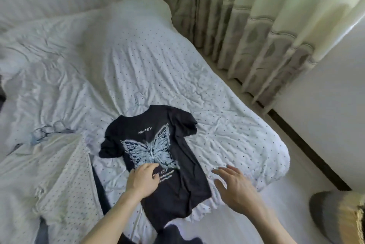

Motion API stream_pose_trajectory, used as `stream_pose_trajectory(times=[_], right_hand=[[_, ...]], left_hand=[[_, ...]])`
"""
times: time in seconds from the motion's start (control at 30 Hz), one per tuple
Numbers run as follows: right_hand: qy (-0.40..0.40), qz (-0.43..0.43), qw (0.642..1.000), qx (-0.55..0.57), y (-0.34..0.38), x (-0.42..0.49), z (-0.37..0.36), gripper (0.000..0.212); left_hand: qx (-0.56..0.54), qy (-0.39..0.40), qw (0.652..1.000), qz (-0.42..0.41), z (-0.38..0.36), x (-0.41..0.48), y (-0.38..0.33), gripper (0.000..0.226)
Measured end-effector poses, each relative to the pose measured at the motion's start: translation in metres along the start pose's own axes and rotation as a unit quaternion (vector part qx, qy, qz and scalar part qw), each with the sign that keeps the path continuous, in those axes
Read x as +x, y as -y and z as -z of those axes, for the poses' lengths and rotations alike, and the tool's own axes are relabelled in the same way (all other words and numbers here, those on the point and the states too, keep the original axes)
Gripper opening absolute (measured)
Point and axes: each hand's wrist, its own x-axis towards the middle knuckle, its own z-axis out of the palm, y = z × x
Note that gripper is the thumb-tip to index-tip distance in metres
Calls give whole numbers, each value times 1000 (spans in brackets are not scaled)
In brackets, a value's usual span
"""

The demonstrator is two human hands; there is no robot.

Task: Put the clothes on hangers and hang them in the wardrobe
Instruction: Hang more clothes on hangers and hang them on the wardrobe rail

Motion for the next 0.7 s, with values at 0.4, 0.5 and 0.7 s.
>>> stream_pose_trajectory(times=[0.4,0.5,0.7], right_hand=[[164,-11,986,-23,92,216,-97,48],[209,-34,977,-31,93,265,-134,55],[257,-55,962,-77,98,327,-197,60]], left_hand=[[-12,70,994,77,26,149,151,50],[-7,64,993,96,25,194,186,52],[-33,34,988,146,31,293,245,68]])
